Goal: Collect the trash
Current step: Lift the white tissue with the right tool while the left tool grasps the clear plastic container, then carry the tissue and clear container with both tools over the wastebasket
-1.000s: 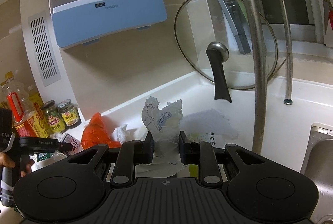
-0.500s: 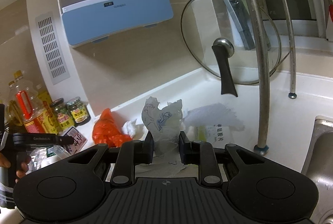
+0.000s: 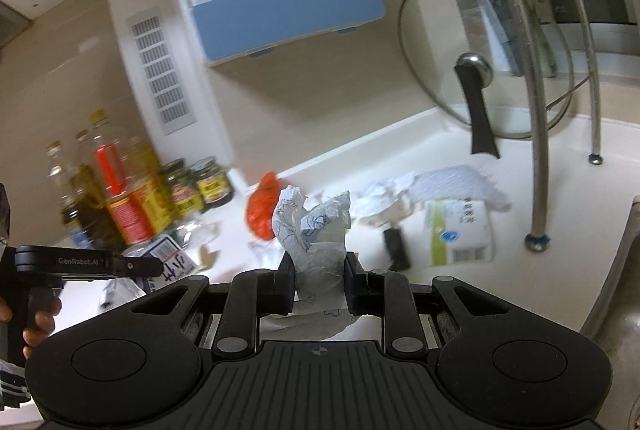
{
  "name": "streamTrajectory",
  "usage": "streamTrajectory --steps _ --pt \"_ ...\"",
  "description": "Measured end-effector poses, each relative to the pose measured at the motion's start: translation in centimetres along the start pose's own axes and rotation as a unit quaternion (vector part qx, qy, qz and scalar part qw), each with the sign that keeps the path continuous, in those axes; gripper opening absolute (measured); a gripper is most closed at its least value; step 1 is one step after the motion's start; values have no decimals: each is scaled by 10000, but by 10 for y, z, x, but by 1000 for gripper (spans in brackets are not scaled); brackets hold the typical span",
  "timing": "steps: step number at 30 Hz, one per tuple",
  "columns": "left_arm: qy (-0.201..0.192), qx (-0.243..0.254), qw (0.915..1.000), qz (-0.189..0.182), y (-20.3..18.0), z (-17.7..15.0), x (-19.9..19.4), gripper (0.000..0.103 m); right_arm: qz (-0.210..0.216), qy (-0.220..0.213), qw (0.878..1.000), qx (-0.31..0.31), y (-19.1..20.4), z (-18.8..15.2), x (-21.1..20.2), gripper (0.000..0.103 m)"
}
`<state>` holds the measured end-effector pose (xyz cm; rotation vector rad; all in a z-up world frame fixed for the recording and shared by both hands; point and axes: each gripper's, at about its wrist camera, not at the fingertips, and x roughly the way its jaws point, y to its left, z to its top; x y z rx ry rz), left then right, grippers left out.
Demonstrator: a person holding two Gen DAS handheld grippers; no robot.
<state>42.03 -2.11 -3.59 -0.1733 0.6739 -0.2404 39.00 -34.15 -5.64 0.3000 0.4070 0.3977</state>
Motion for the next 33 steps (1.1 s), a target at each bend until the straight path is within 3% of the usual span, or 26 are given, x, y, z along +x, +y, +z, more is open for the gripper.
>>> streamTrajectory --steps 10,21,27,33 --pt "13 -295 9990 339 -14 -50 -64 37 790 363 9961 -144 25 -21 -28 24" --pt "228 -878 9914 943 -15 -121 -115 37 1592 1066 9809 -328 61 -63 -41 24" --pt "432 -1144 9849 1221 -11 -155 -131 37 1842 1488 9699 -568 80 -94 -42 24" --pt "734 -1351 9792 1326 0 -183 -131 28 1808 1906 9621 -736 93 -125 -32 24"
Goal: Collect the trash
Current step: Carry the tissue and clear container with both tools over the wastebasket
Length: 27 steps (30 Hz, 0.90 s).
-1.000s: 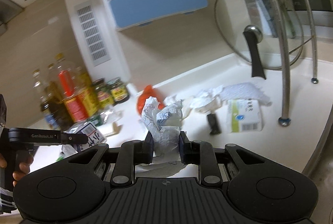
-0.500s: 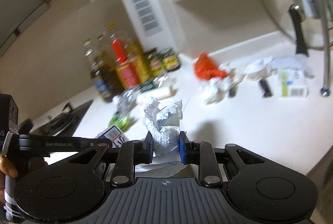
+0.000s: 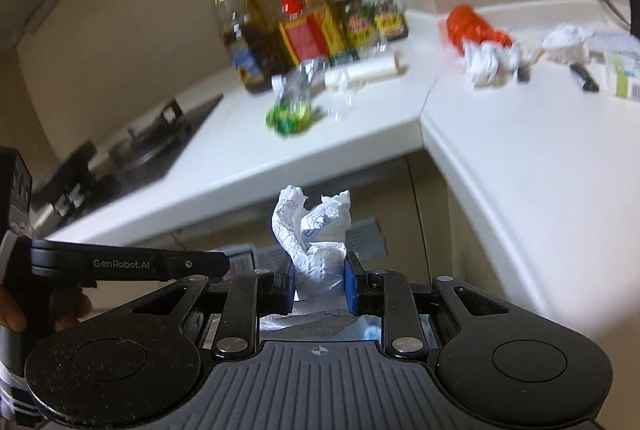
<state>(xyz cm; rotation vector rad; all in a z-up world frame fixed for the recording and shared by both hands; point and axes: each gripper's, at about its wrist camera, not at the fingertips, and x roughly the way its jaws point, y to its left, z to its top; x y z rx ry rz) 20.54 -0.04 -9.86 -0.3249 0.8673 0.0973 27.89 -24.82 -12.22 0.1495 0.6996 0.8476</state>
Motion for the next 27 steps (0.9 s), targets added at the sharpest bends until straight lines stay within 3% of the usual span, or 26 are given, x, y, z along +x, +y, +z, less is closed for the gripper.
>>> streamTrajectory --steps 15,27 --pt "715 -53 9974 -47 24 -28 81 28 -522 668 9957 384 -21 -35 59 24" --pt "1145 -175 9931 183 43 -53 144 28 -789 977 9896 698 -44 -71 104 24"
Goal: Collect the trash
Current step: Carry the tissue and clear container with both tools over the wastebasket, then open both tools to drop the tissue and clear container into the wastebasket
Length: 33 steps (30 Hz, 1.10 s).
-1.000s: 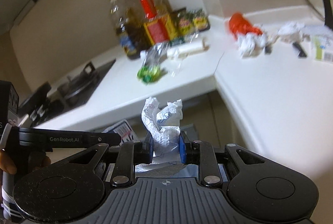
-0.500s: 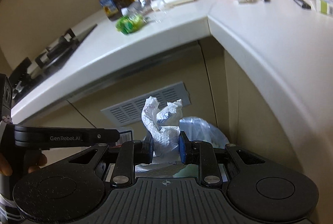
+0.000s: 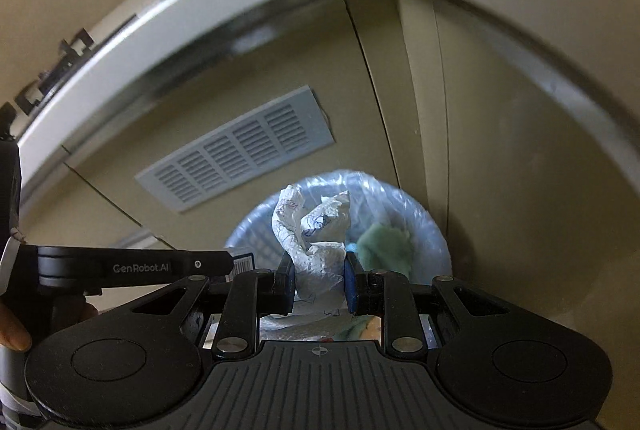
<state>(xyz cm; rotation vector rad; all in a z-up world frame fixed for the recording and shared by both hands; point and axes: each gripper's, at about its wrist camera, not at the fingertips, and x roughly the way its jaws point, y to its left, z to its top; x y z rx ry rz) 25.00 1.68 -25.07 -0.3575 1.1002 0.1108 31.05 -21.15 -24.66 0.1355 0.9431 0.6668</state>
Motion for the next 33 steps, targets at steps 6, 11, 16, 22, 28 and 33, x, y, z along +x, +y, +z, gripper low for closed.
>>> streamTrajectory --steps 6,11,16,22,28,33 --pt "144 -39 9999 86 2 -4 21 28 -100 89 9998 114 -6 -4 13 24" --pt "213 -59 9997 143 3 -7 30 29 -146 121 9997 150 -7 -6 17 24" --pt "222 -47 9996 192 5 -11 39 31 -210 109 9996 168 -9 -7 23 24" --pt "215 -83 9996 142 9 -13 35 34 -234 142 9995 185 -12 -11 26 24" --pt "155 -187 9997 44 12 -13 26 34 -221 183 9994 176 -9 -13 29 24" --pt "144 -205 9997 -1 13 -12 21 34 -175 239 9995 127 -4 -14 33 24"
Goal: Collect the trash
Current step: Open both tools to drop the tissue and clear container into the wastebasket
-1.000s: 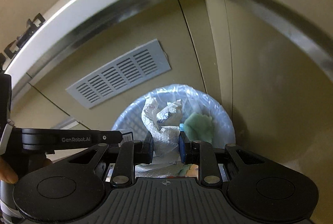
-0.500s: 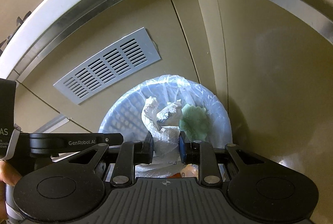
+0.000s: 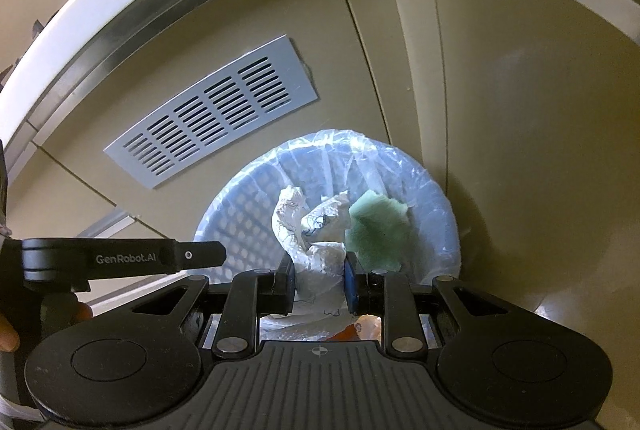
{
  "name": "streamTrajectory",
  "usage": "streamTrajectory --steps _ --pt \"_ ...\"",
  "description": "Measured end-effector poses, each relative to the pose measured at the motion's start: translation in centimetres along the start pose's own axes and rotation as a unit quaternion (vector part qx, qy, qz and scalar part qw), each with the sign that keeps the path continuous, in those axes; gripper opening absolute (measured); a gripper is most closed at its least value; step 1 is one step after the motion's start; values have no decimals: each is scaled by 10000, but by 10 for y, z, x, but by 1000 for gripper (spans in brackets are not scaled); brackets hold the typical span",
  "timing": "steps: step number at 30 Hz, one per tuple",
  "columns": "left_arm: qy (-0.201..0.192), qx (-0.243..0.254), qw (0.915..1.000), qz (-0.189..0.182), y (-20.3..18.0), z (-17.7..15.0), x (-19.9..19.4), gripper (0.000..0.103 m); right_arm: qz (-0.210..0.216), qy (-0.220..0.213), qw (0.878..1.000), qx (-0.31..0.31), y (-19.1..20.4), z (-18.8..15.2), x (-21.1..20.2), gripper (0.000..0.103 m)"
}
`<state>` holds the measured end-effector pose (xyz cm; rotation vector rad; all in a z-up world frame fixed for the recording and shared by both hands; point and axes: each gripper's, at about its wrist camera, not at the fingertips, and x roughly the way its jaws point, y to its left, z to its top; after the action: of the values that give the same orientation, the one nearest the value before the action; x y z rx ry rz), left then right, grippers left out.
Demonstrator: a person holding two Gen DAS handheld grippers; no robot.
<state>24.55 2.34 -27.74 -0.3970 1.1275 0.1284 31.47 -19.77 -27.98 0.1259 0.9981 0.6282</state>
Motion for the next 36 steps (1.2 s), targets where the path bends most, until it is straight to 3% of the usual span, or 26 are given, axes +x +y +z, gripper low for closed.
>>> streamTrajectory --steps 14,22,36 --pt "-56 -111 9999 -24 5 1 -8 34 -17 279 9996 12 2 1 23 26" --pt "-75 -145 9999 -19 6 2 -13 34 -124 350 9993 -55 10 1 32 56" --pt "20 -114 9999 -5 5 -2 -10 34 -198 623 9979 -30 -1 -9 36 57"
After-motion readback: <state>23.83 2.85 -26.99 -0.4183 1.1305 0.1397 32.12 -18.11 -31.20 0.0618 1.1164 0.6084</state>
